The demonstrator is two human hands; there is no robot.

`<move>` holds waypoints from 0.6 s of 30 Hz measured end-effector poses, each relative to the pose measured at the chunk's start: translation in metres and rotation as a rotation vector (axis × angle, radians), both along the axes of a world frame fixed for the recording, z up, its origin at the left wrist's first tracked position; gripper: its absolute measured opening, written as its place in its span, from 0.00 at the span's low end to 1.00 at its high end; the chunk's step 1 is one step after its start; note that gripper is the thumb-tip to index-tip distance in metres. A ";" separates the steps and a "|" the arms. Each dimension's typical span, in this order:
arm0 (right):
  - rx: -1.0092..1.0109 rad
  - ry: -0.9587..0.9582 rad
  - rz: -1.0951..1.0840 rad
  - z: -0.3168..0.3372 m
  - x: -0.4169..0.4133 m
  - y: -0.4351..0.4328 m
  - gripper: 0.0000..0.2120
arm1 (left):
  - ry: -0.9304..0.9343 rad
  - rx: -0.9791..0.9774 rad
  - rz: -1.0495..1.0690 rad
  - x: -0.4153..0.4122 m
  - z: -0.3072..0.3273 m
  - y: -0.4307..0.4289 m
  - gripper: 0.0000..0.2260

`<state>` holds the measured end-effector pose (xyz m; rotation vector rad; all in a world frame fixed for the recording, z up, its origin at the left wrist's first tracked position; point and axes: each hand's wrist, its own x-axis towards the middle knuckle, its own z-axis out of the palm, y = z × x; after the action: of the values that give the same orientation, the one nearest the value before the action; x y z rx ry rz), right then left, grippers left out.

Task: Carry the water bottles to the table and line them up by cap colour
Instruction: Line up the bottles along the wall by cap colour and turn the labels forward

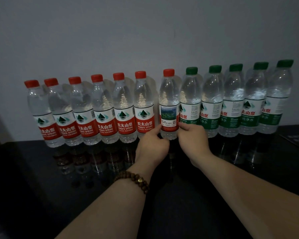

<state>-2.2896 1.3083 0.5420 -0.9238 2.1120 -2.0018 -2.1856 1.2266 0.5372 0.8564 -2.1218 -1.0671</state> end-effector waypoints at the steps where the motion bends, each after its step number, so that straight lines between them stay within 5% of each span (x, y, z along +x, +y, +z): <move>1: 0.000 -0.012 0.015 -0.001 -0.001 0.000 0.17 | -0.012 -0.006 0.000 0.000 0.000 0.000 0.33; 8: -0.042 -0.110 0.021 -0.003 -0.005 -0.002 0.17 | 0.109 0.072 0.070 0.000 -0.001 -0.002 0.28; 18: -0.062 -0.147 0.006 -0.003 -0.008 -0.001 0.16 | 0.013 0.054 0.013 -0.001 0.002 0.002 0.28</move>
<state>-2.2973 1.3075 0.5387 -0.7648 1.9784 -2.0737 -2.1868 1.2290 0.5389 0.8852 -2.0827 -1.1255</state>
